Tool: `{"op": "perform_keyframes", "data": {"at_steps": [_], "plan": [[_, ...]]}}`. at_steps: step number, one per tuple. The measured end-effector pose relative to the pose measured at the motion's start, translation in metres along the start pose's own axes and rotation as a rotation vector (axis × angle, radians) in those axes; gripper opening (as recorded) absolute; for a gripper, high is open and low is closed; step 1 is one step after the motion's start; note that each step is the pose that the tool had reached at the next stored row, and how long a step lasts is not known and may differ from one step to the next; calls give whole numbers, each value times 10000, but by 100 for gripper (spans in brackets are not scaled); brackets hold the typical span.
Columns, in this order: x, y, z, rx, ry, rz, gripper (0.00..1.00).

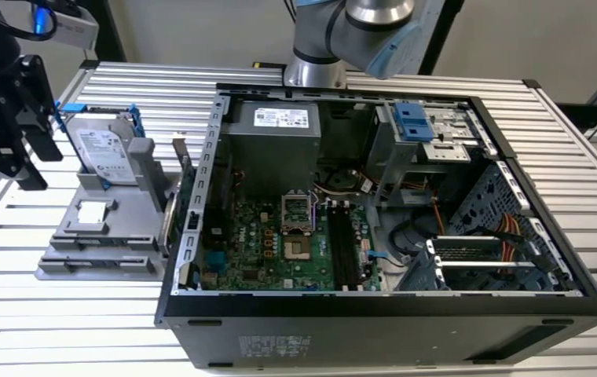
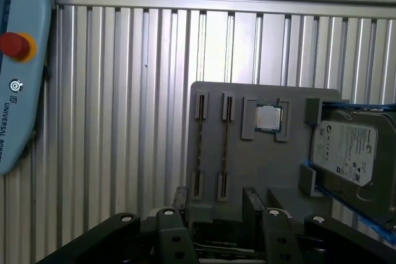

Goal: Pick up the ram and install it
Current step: 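Pick up the ram and move it above insertion slot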

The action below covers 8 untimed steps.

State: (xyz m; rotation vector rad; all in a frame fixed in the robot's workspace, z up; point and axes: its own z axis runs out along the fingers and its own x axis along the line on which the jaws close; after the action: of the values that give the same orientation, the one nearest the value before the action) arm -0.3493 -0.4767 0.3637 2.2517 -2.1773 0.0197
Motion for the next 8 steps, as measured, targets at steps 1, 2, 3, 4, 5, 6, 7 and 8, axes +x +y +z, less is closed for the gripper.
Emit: {"op": "perform_keyframes", "data": {"at_steps": [1, 2, 3, 4, 5, 6, 7, 8], "plan": [[0, 0, 4, 0, 0, 0, 100], [0, 0, 8, 1, 0, 0, 100], [0, 0, 11, 0, 0, 0, 100], [0, 0, 15, 0, 0, 0, 100], [0, 0, 18, 0, 0, 0, 100], [0, 0, 22, 0, 0, -1, 100], [0, 0, 25, 0, 0, -1, 100], [0, 0, 28, 0, 1, -1, 100]]}}
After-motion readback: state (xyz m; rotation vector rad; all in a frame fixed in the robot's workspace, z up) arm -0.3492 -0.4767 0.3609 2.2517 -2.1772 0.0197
